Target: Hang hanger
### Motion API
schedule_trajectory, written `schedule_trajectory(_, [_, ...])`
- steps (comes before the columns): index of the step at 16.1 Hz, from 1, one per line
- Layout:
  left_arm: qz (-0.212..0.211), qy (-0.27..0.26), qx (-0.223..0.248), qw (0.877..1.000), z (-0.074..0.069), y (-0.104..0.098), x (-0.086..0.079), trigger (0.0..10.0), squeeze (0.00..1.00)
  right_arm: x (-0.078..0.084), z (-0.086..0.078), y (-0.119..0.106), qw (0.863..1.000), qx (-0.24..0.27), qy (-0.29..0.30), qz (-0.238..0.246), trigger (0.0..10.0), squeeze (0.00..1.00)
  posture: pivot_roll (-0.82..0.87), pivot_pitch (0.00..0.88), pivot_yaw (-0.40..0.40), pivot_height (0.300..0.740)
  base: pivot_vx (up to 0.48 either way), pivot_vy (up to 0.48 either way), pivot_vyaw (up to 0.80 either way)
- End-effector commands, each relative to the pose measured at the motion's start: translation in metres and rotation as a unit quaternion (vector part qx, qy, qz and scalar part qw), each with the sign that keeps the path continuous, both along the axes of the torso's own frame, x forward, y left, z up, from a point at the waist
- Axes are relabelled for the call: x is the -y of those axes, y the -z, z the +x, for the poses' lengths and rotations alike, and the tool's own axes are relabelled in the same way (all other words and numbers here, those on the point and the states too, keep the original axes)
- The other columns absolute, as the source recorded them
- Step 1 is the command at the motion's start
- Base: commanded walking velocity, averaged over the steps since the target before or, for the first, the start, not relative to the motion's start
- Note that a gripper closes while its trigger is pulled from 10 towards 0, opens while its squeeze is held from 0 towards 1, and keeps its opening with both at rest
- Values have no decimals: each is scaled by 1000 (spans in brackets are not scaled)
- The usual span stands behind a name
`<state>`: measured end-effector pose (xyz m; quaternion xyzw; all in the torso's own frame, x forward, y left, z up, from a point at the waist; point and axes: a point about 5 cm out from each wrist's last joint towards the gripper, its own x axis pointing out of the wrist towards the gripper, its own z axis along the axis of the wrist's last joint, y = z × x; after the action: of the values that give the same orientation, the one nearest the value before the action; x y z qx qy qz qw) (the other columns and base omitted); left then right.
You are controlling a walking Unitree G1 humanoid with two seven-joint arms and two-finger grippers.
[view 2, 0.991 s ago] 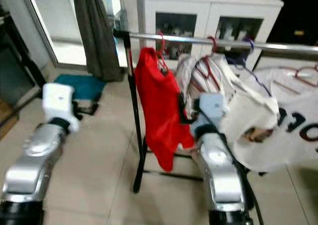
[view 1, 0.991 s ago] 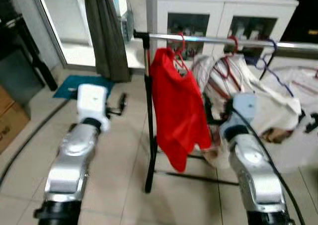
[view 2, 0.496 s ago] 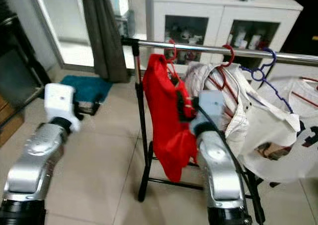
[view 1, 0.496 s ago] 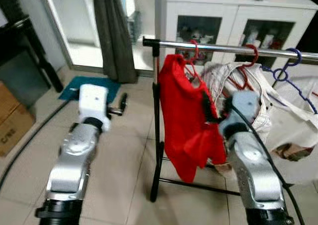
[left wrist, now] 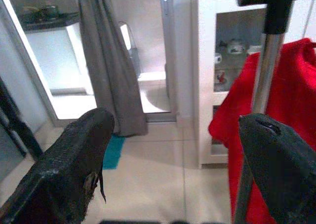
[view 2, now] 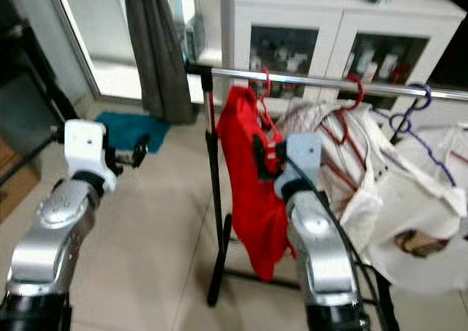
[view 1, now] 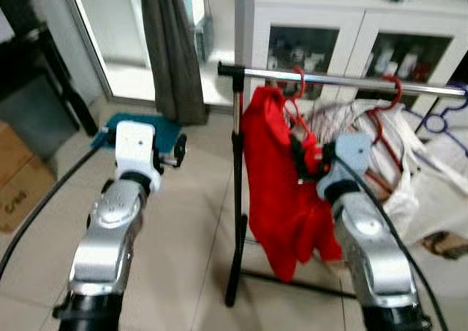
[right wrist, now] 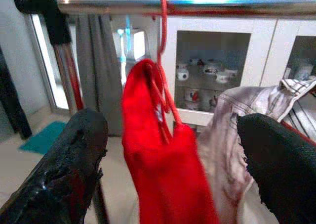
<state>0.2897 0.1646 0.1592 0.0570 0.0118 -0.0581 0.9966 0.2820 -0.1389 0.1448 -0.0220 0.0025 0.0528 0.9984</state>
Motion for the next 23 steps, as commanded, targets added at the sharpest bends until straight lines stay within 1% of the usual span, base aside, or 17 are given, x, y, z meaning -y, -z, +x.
schedule_trajectory(1, [4, 1, -6, 1000, 0, 2, 3, 10000, 1000, -3, -1, 3, 1000, -20, -12, 1, 10000, 0, -19, 0, 29, 740, 0, 0, 0])
schedule_trajectory(2, [4, 0, -5, 1000, 0, 2, 2, 10000, 1000, -10, -1, 1, 999, -17, -35, 1, 10000, 0, -19, 0, 28, 740, 0, 0, 0])
schedule_trajectory(3, [11, 1, -3, 1000, 0, 1, 3, 10000, 1000, -10, -1, -3, 1000, -2, -30, 3, 10000, 0, -19, 0, 28, 740, 0, 0, 0])
schedule_trajectory(5, [15, 3, 2, 1000, 0, 0, 3, 10000, 1000, -12, 1, 2, 999, -7, -36, -36, 10000, 0, -16, 0, 27, 740, 0, -122, 0])
schedule_trajectory(6, [15, 3, 3, 1000, 1, -1, 3, 10000, 1000, -10, 1, 3, 999, -15, -24, -24, 10000, 0, -15, 0, 27, 740, 0, -345, 669])
schedule_trajectory(7, [16, 3, 4, 1000, 1, -1, 3, 10000, 1000, -8, 1, 3, 999, -13, -17, -25, 10000, 0, -15, 0, 27, 740, 0, -390, 800])
schedule_trajectory(8, [17, 2, 4, 1000, 1, -1, 3, 10000, 1000, -5, 3, 0, 1000, -6, 1, -9, 10000, 0, -14, 0, 29, 740, 0, -394, 800])
schedule_trajectory(9, [17, 2, 4, 1000, 1, -1, 3, 10000, 1000, -4, 3, -1, 1000, -4, 3, -7, 10000, 0, -14, 0, 30, 740, 0, -394, 800])
schedule_trajectory(10, [18, 3, 4, 1000, 1, -1, 3, 10000, 1000, -1, 4, -2, 1000, -4, 16, 12, 10000, 0, -13, 0, 31, 740, 0, -382, 0])
schedule_trajectory(11, [21, 3, 3, 1000, 2, -1, 3, 10000, 1000, 0, 4, -3, 1000, -2, 17, 20, 10000, 0, -13, 0, 30, 740, 0, -300, 0])
schedule_trajectory(13, [6, -5, 0, 1000, 2, 0, 1, 10000, 1000, 0, 4, -3, 1000, -4, 18, 21, 10000, 0, -14, 0, 31, 740, 0, 0, 0])
schedule_trajectory(15, [11, 2, 1, 1000, 3, -1, 2, 10000, 1000, 2, 5, -3, 1000, -5, 26, 5, 10000, 0, -14, 0, 30, 740, 0, 0, 0])
schedule_trajectory(16, [7, 5, 2, 1000, 3, -1, 3, 10000, 1000, 2, 5, -2, 999, -3, 31, 19, 10000, 0, -14, 0, 27, 740, 0, 0, 0])
schedule_trajectory(20, [1, 7, -1, 1000, 2, 1, 3, 10000, 1000, 5, 7, -5, 999, 2, 45, -1, 10000, 0, -15, 0, 25, 740, 0, 0, -509])
schedule_trajectory(21, [0, 7, 0, 1000, 2, 0, 4, 10000, 1000, 4, 7, -5, 999, 6, 40, -16, 10000, 0, -16, 0, 25, 740, 0, 0, 0])
schedule_trajectory(22, [0, 8, 0, 1000, 2, 0, 4, 10000, 1000, 4, 7, -5, 999, 7, 43, -19, 10000, 0, -16, 0, 24, 740, 0, 0, 0])
schedule_trajectory(23, [-2, 10, 0, 1000, 2, 0, 4, 10000, 1000, 4, 8, -6, 998, 13, 55, -29, 10000, 0, -15, 0, 25, 740, 0, 0, 0])
